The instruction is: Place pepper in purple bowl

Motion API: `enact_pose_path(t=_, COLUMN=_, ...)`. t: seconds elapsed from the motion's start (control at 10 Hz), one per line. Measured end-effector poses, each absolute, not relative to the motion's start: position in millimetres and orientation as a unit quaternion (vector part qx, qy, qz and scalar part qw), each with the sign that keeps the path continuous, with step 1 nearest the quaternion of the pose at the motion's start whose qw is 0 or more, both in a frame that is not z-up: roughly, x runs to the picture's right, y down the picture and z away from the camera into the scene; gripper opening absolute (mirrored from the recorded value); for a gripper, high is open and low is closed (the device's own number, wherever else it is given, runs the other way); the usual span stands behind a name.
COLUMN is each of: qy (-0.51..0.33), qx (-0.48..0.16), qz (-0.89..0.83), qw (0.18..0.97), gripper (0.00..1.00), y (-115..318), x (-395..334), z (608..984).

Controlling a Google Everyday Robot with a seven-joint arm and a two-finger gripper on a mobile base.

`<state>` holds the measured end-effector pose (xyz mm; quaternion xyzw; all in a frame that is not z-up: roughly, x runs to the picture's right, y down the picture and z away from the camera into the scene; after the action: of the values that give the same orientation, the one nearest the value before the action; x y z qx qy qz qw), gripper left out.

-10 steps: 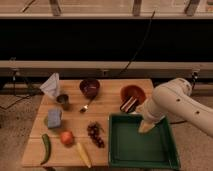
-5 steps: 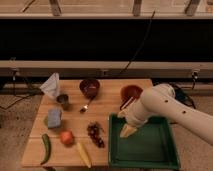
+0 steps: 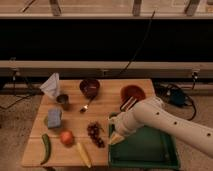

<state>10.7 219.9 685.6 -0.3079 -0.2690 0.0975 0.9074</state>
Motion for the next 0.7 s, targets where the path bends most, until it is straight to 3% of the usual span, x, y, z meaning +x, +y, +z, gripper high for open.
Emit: enact_pose_path(t=0.7, qy=-0.310, qx=-0.309, qz=0.112, qw=0.892, gripper=0.65, y=226.4, x=-22.7, z=686.2)
